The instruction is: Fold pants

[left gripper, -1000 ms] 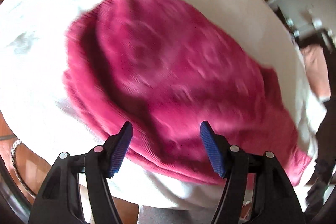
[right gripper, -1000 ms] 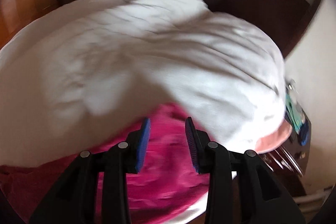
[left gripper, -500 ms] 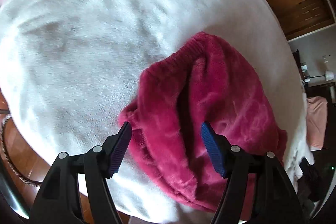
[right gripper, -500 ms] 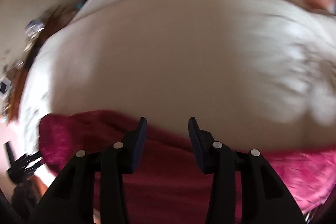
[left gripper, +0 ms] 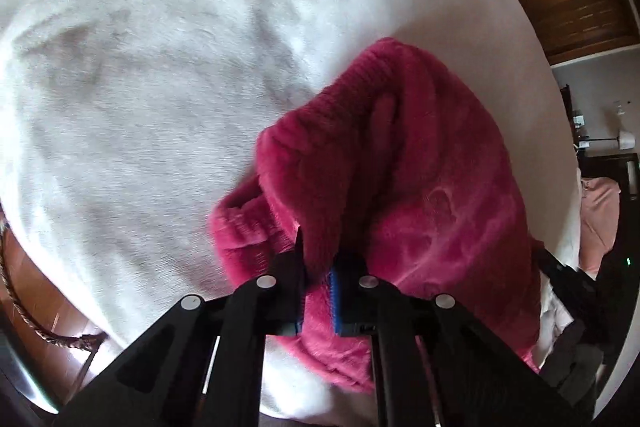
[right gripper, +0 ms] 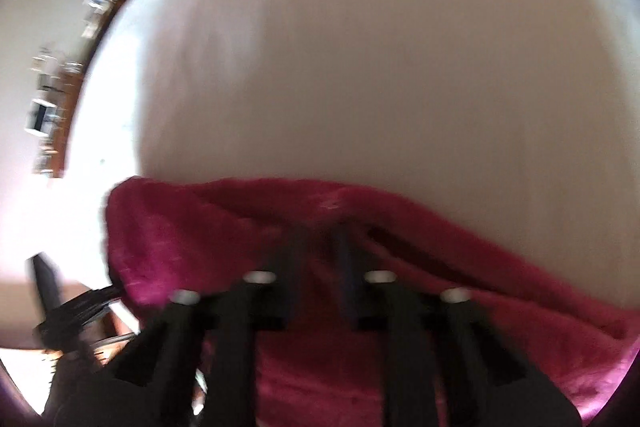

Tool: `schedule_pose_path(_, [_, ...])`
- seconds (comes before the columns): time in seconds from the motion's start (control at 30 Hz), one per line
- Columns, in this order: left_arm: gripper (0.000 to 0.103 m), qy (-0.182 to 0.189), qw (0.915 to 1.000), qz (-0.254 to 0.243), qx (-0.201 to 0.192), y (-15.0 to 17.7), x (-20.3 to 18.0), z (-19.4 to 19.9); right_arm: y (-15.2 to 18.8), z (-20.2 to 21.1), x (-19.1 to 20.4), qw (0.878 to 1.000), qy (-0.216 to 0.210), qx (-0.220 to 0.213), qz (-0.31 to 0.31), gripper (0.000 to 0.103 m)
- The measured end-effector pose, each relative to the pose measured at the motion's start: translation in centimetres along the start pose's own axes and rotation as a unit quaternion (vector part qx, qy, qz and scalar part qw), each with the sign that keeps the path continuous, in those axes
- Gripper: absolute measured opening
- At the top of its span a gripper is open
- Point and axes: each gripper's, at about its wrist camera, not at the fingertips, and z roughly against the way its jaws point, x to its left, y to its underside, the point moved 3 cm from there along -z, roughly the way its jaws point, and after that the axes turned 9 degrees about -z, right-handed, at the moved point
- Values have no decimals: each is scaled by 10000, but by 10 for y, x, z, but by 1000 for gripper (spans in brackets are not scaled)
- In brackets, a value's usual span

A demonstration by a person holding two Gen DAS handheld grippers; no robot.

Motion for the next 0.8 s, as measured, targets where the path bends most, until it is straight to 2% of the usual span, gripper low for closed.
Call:
schedule_pose_path(0.13, [7, -217, 9996, -147, 91, 11, 13, 11, -18, 5, -6, 9993, 181, -306, -81, 1])
schedule_pose_path(0.27, [8, -513, 9975, -319, 368, 25, 21, -2, -32, 2, -4, 9964, 647, -543, 104, 0])
schedule_pose_path(0.33, [8, -677, 9965, -335, 353, 28, 25, -6, -36, 4, -4, 9964, 641, -556, 60, 0])
schedule_pose_path(0.4, [11, -705, 9967, -248, 321, 24, 25, -11, -33, 13, 3, 9976, 398, -561, 60, 0])
schedule_pose_path(0.43, [11, -737, 9965, -252, 300, 22, 23, -12, -29, 16, 9, 9979, 289, -558, 131, 3])
schedule_pose_path(0.5, [13, -758, 9960, -338, 325, 17, 16, -13, -16, 24, 19, 9982, 108, -504, 303, 17])
schedule_pose_path(0.53, [14, -831, 9951, -426, 322, 13, 13, -11, -5, 28, 23, 9982, -14, -437, 410, 30])
schedule_pose_path(0.57, [17, -905, 9942, -499, 302, 10, 8, -10, 7, 30, 26, 9979, -79, -380, 514, 35])
schedule_pose_path(0.63, [20, -1069, 9917, -689, 191, 4, 1, -1, 29, 33, 24, 9972, -88, -258, 701, 35])
schedule_pose_path(0.67, [20, -1183, 9898, -781, 106, 2, -2, 5, 38, 32, 21, 9970, -52, -185, 754, 35])
schedule_pose_path(0.73, [20, -1636, 9804, -1086, -150, -1, -18, 18, 61, 28, 13, 9970, 4, -9, 775, 35])
schedule_pose_path(0.77, [21, -1957, 9713, -1313, -331, -2, -27, 26, 73, 25, 7, 9968, 51, 90, 796, 35])
schedule_pose_path(0.8, [25, -2106, 9657, -1454, -441, -2, -34, 30, 84, 19, 6, 9962, 132, 151, 852, 35])
